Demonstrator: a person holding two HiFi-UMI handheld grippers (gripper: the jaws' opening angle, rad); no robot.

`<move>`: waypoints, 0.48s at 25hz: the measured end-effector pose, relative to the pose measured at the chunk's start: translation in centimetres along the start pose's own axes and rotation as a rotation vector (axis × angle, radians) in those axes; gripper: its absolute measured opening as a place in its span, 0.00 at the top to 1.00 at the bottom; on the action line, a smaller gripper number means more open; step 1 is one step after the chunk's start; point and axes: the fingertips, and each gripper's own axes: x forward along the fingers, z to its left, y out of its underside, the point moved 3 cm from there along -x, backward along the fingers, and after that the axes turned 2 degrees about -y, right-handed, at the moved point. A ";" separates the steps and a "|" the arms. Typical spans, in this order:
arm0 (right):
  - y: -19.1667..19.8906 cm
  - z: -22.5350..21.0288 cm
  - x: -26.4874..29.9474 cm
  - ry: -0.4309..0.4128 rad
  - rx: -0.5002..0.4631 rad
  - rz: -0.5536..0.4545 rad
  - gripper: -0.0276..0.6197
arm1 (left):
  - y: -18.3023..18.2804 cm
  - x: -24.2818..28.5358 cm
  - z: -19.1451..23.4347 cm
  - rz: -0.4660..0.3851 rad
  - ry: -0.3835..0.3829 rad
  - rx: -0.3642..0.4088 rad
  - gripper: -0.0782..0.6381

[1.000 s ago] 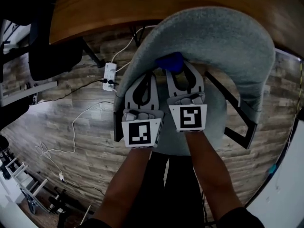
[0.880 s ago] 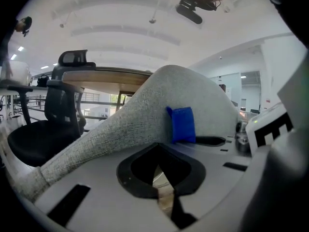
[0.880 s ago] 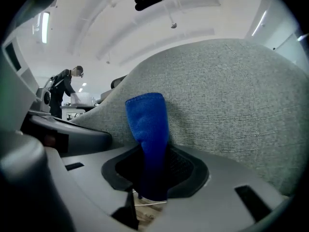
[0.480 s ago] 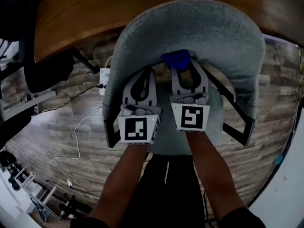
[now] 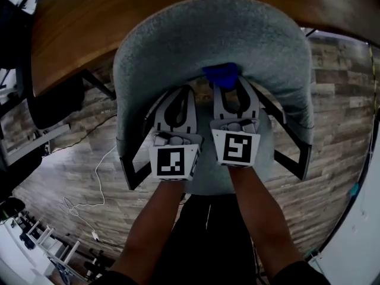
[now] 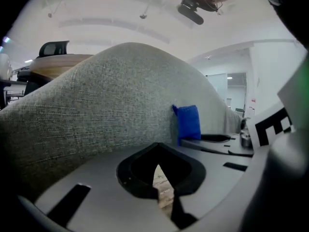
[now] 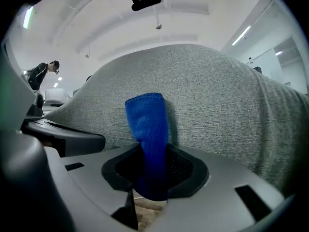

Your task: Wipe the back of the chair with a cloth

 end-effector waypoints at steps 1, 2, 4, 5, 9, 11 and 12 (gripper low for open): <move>0.1 -0.3 -0.1 0.013 0.008 0.002 0.76 | 0.2 0.2 -0.4 0.016 0.013 0.005 0.88; 0.2 -0.6 -0.3 0.025 0.015 0.003 0.76 | 0.4 0.5 -0.7 0.026 0.026 0.011 0.88; 0.4 -1.2 -0.6 0.047 0.026 0.004 0.76 | 0.4 1.1 -1.4 0.028 0.049 0.021 0.88; 0.5 -1.5 -0.8 0.060 0.032 0.007 0.76 | 0.1 1.5 -1.7 0.016 0.060 0.023 0.88; 1.0 -3.2 -1.9 0.129 0.069 0.019 0.76 | -1.0 2.7 -3.0 -0.017 0.105 0.027 0.88; 1.2 -4.0 -2.3 0.154 0.074 0.018 0.76 | -1.0 3.0 -3.6 -0.015 0.123 0.035 0.88; 1.3 -4.2 -2.5 0.163 0.073 0.017 0.76 | -1.0 3.2 -3.9 -0.017 0.132 0.042 0.88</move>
